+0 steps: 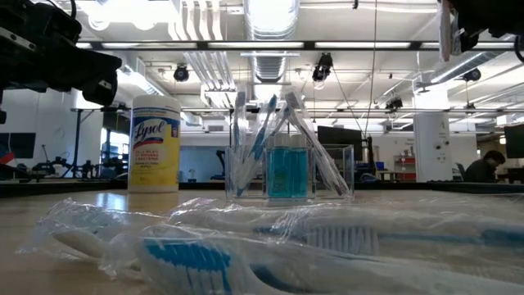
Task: Pick & Place toothbrushing station
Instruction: Put the orange toothbrush into the right compartment of the transparent organizer
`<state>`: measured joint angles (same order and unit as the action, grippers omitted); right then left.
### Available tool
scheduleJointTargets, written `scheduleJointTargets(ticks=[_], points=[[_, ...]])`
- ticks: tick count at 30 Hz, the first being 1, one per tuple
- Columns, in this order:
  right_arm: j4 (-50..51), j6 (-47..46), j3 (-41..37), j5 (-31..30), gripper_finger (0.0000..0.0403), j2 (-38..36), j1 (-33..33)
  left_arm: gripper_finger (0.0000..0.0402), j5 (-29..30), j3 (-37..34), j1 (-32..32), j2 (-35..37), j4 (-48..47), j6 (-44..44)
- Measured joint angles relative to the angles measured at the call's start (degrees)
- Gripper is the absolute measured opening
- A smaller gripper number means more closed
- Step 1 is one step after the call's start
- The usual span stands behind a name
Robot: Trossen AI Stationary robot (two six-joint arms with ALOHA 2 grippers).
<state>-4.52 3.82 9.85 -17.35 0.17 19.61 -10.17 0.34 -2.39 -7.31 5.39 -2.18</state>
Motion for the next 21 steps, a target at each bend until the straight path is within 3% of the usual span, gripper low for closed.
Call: scheduleJointTargets(ticks=[21], points=[[0.2, 1.6, -7.0, 0.9, 0.0022, -0.1, 0.0, 0.0016, 5.2, 0.0, 0.0, -0.4, -0.1, -2.4]])
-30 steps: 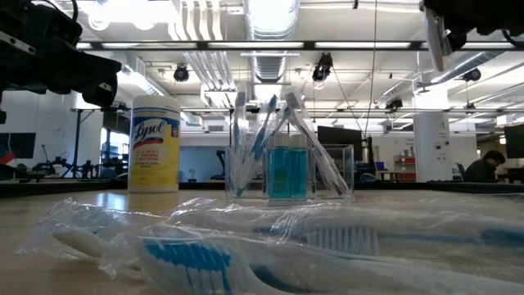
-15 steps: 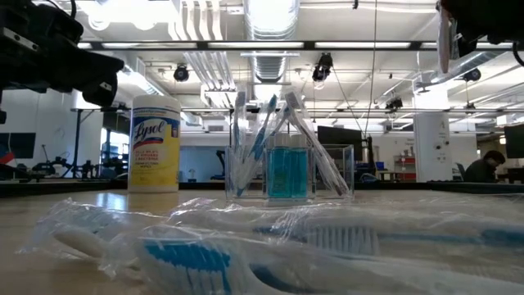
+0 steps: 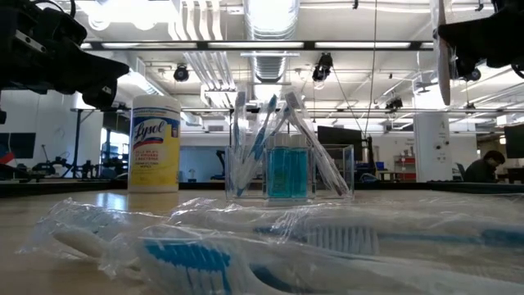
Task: Pick & Place toothbrushing station
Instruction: Put the orange toothbrush into the right compartment of the transparent organizer
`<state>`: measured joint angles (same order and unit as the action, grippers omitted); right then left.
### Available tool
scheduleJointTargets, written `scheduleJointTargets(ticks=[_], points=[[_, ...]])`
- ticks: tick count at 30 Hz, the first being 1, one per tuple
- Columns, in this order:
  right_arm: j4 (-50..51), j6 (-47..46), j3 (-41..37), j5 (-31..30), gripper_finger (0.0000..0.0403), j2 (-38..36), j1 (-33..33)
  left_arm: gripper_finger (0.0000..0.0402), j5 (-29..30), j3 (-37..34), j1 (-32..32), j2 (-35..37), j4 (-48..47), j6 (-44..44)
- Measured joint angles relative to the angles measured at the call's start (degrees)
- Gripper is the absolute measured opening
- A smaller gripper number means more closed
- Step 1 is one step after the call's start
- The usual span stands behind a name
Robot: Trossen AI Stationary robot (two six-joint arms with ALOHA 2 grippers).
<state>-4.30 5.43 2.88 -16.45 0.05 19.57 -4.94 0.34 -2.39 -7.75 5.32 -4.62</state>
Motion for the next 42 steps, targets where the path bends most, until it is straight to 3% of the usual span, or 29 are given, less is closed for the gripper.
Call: scheduleJointTargets(ticks=[9, 19, 27, 42], points=[[-2.5, -0.5, -0.7, 0.0, 0.0022, 0.1, 0.0, 0.0016, 0.1, 0.0, 0.0, 0.0, -0.2, -0.6], [-16.0, 0.5, 0.0, 0.4, 0.0022, 4.8, 0.0, 0.0017, 0.1, 0.0, 0.0, 0.0, -0.3, -0.6], [-20.4, -0.2, 6.6, -0.5, 0.0022, 20.6, 0.0, 0.0019, 0.1, 0.0, 0.0, 0.0, -0.2, -0.8], [-32.0, 9.6, 25.5, -1.7, 0.0022, 51.9, -0.1, 0.0017, 0.1, 0.0, 0.0, 0.0, -0.2, -1.5]])
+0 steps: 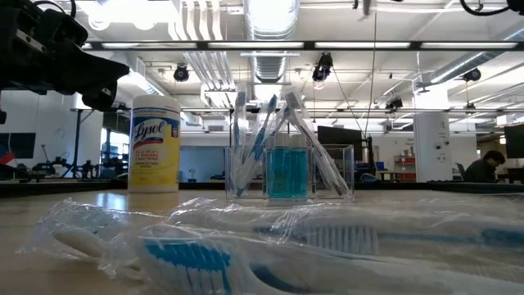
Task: Pick & Place toothbrushing station
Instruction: Put the orange toothbrush into the right compartment of the transparent organizer
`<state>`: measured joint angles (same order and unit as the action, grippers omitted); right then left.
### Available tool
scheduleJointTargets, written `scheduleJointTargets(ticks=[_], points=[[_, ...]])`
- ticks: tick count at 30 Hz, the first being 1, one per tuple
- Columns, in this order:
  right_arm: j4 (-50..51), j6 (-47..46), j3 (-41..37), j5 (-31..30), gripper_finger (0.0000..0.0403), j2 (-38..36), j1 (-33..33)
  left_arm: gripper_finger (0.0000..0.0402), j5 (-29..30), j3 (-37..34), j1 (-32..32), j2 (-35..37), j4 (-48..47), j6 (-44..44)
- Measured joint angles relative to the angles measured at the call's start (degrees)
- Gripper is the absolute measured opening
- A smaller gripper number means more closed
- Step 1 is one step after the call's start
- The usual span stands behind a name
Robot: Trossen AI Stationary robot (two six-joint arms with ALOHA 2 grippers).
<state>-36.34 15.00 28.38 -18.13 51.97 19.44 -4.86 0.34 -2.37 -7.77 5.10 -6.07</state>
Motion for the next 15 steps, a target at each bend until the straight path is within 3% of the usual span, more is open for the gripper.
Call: scheduleJointTargets(ticks=[15], points=[[-19.2, -6.2, -1.4, -0.3, 0.0022, 20.8, -5.5, 0.0019, 0.0, 0.0, 0.0, 0.0, 0.0, 0.1]])
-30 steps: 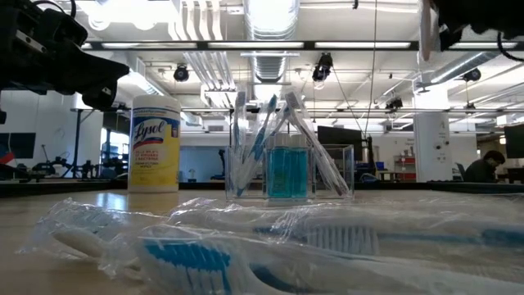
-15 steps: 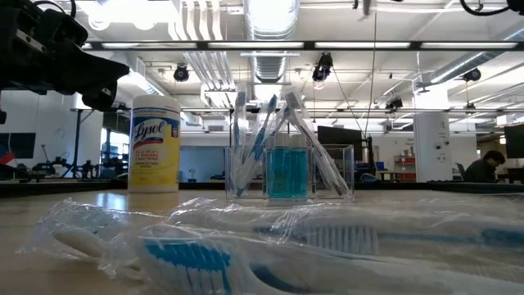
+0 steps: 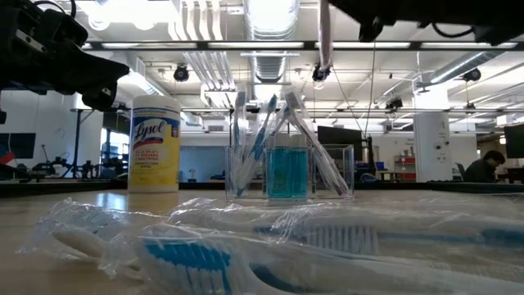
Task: Pick & Place toothbrushing station
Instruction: Put the orange toothbrush into the right compartment of the transparent organizer
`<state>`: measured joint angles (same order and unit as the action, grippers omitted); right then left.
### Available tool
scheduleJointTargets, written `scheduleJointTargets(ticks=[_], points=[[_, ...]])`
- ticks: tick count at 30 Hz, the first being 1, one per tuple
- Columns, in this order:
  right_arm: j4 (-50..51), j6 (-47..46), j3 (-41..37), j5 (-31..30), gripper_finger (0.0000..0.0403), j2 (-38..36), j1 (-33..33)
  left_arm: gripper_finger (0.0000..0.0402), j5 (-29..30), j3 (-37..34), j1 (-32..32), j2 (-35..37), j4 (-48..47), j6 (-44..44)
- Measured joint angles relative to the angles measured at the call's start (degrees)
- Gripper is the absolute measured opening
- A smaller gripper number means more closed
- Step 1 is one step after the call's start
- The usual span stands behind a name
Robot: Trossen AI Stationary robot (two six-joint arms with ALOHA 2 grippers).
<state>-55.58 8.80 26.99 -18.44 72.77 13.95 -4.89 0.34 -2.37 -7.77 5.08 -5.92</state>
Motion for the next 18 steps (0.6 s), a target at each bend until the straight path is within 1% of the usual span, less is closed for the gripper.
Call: scheduleJointTargets(ticks=[3, 6, 11, 15, 18], points=[[-1.8, 0.4, -0.2, -3.9, 0.0022, 2.9, 0.0, 0.0017, 0.0, 0.0, 0.0, 0.0, 0.0, 0.0], [-2.7, 0.2, -1.3, -6.1, 0.0022, 5.0, 0.0, 0.0017, -0.1, 0.0, 0.0, 0.0, 0.0, -0.1], [-8.9, -0.3, -4.6, -11.9, 0.0022, 7.1, 0.0, 0.0019, -0.2, 0.0, 0.0, 0.0, -0.1, 0.0], [-14.7, -1.3, -6.7, -13.5, 0.0022, 9.5, 0.0, 0.0016, -0.2, 0.0, 0.0, 0.0, -0.1, 0.2], [-16.3, -1.4, -7.6, -17.7, 0.0022, 11.7, 0.0, 0.0017, -0.2, 0.0, 0.0, 0.0, -0.1, 0.6]])
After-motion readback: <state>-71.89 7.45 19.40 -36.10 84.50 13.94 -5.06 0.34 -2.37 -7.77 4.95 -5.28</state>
